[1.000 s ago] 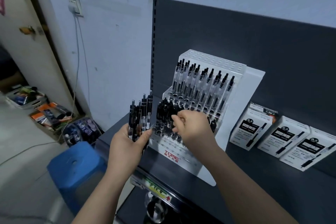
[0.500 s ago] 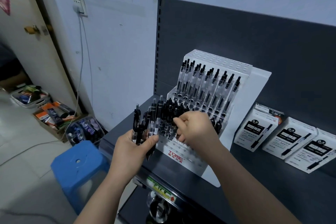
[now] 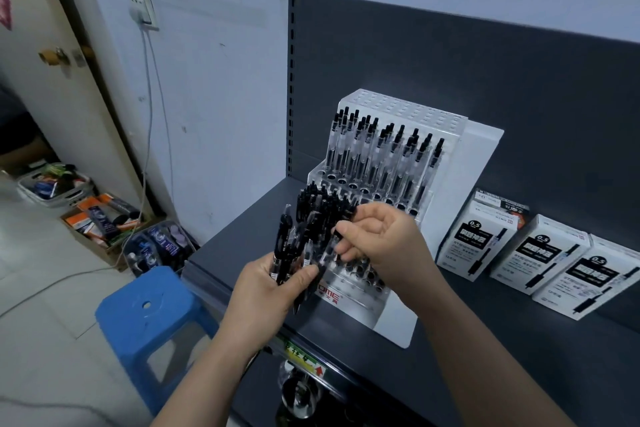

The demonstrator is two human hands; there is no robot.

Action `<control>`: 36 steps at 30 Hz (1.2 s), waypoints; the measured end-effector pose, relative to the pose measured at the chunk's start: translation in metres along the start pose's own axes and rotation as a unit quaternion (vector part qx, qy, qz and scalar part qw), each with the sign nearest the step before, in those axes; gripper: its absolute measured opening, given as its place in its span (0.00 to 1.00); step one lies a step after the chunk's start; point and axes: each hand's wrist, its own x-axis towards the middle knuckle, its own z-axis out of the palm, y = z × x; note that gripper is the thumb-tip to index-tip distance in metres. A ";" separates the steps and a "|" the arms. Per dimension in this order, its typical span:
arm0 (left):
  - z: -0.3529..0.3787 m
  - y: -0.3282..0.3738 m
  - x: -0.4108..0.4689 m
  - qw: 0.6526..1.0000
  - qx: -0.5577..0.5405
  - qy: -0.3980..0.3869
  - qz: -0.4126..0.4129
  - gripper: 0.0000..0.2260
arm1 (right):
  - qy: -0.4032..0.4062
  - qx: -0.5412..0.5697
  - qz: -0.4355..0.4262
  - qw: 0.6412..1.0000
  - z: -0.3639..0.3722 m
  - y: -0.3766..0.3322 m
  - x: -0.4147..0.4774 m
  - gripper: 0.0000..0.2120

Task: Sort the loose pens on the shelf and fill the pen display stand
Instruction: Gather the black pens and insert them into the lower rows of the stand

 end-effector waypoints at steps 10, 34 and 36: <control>0.000 -0.021 0.003 0.990 -0.001 0.137 -0.027 0.08 | 0.085 -0.061 -0.165 0.981 -0.013 0.013 -0.001 0.03; -0.028 -0.010 0.030 0.998 -0.039 -0.035 -0.022 0.06 | 0.130 -0.327 -0.027 0.935 0.029 0.012 -0.003 0.11; -0.028 -0.009 0.029 0.997 -0.036 -0.062 -0.024 0.06 | 0.129 -0.192 -0.021 0.973 0.032 0.003 -0.013 0.04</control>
